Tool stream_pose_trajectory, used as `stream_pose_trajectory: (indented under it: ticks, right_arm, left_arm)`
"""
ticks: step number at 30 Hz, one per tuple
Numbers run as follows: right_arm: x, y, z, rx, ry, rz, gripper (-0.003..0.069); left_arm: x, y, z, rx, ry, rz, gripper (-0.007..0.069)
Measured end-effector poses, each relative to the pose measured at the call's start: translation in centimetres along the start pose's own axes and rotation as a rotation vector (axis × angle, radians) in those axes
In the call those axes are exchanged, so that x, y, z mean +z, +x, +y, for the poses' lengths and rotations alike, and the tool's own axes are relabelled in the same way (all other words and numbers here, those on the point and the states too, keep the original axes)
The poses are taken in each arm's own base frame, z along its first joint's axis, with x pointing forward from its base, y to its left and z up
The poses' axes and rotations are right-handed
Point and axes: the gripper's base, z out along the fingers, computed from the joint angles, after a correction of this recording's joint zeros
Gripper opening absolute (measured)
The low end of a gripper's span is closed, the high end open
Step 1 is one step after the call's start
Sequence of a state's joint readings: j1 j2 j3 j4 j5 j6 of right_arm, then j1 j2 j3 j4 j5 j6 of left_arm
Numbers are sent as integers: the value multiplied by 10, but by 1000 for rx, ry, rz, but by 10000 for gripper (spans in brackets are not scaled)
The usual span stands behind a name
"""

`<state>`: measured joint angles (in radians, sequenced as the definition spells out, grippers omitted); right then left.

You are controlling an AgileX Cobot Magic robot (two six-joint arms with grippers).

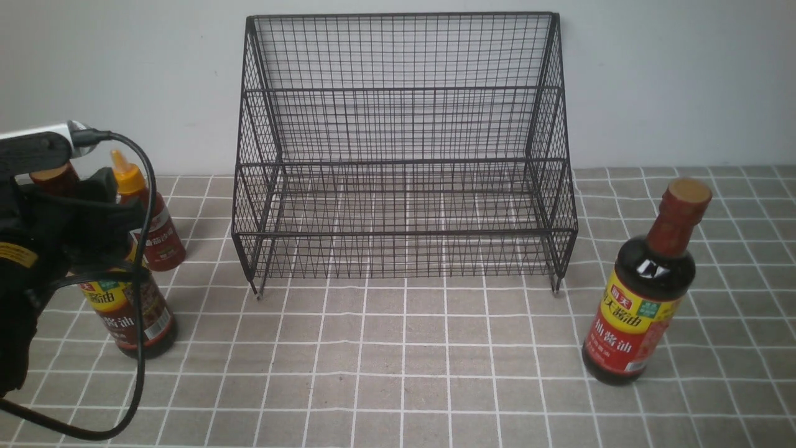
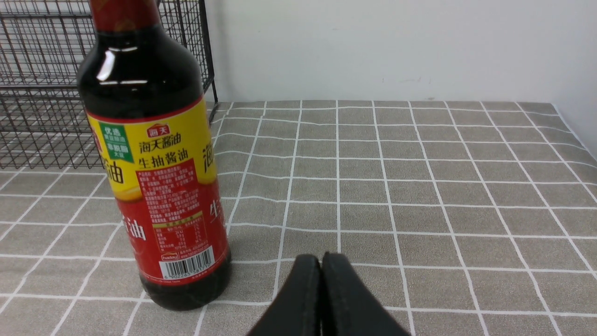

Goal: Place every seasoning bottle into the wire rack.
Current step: Use the left arm to grab the condiment bottle closest to it, then use the left arm to put the condiment bottle back on the shelf

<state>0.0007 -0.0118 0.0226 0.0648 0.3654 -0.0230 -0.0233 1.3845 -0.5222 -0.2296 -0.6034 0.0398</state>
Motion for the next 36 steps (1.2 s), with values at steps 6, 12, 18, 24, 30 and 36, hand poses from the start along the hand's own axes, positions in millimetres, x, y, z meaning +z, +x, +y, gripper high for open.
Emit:
stream_pose_trajectory:
  ticks: [6, 12, 18, 24, 30, 36]
  right_arm:
    - [0, 0, 0, 0, 0, 0, -9]
    - [0, 0, 0, -1, 0, 0, -9]
    - [0, 0, 0, -1, 0, 0, -9]
    - [0, 0, 0, -1, 0, 0, -9]
    - [0, 0, 0, -1, 0, 0, -9]
    - [0, 0, 0, -1, 0, 0, -9]
  left_arm:
    - [-8, -5, -3, 37, 32, 30, 256]
    - [-44, -38, -12, 123, 118, 2, 256]
    - [-63, -104, -22, 88, 151, -110, 256]
    - [-67, -151, -49, 56, 245, -185, 256]
    - [-39, -171, -92, 58, 363, -200, 256]
    - [5, -176, -125, 68, 410, -219, 255]
